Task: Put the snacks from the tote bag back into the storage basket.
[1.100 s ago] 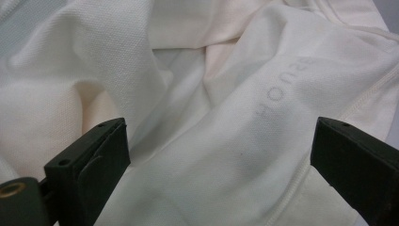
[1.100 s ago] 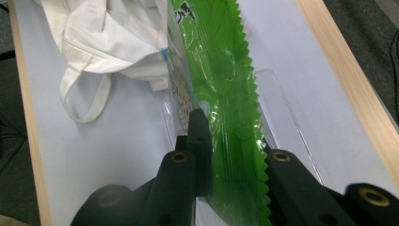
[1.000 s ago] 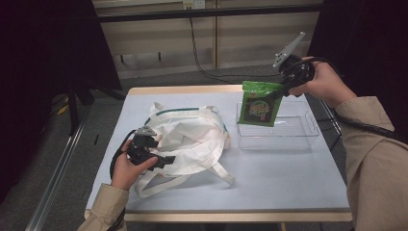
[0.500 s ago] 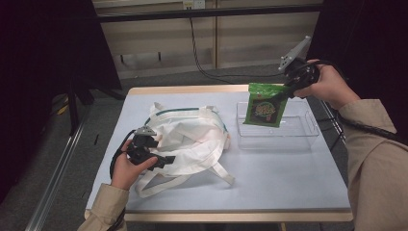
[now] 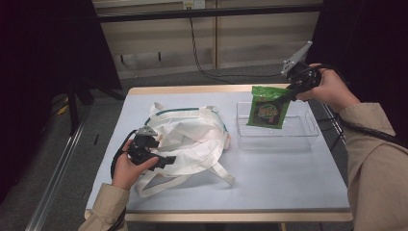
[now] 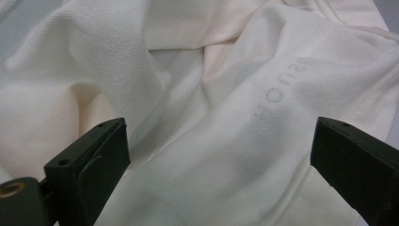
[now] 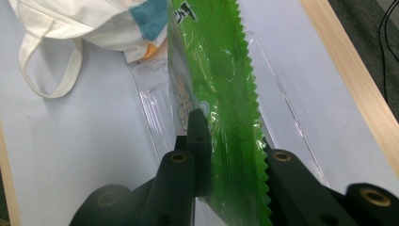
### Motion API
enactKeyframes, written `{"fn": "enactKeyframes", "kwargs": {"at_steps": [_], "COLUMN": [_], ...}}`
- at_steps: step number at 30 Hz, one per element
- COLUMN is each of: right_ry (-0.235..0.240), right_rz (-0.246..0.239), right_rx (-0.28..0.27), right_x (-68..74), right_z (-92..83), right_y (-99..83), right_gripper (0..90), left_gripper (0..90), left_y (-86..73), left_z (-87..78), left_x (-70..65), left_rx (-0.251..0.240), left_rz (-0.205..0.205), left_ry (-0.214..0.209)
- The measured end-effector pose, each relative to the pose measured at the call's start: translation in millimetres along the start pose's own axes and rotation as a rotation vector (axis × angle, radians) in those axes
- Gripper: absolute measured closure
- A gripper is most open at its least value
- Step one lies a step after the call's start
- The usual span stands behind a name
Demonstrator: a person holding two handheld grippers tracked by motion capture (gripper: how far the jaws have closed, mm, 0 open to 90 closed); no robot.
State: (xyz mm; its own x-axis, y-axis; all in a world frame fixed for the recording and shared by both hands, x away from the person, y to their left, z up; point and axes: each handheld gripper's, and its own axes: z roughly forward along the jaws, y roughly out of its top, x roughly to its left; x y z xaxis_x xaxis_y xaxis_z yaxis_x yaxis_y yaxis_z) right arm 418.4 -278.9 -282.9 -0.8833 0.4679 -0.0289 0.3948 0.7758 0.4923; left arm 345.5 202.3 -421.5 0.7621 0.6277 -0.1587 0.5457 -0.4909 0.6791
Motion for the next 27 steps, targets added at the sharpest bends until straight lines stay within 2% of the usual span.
{"fn": "enactKeyframes", "kwargs": {"at_steps": [9,16,27], "right_ry": [0.015,0.035,0.032], "right_rz": [-0.022,-0.039,-0.062], "right_rx": [0.002,-0.003,0.003], "right_x": [3.9,9.9,11.5], "right_z": [10.3,24.7,42.2], "right_y": [1.3,1.5,0.0], "right_gripper": [78.9,78.7,78.3], "left_gripper": [5.1,5.1,5.1], "left_y": [0.0,0.4,0.8], "left_z": [-0.2,-0.4,-0.1], "left_x": [0.7,0.7,0.6], "left_rx": [0.008,0.009,0.009], "left_rz": [0.009,0.014,0.014], "left_ry": [-0.002,-0.010,-0.008]}}
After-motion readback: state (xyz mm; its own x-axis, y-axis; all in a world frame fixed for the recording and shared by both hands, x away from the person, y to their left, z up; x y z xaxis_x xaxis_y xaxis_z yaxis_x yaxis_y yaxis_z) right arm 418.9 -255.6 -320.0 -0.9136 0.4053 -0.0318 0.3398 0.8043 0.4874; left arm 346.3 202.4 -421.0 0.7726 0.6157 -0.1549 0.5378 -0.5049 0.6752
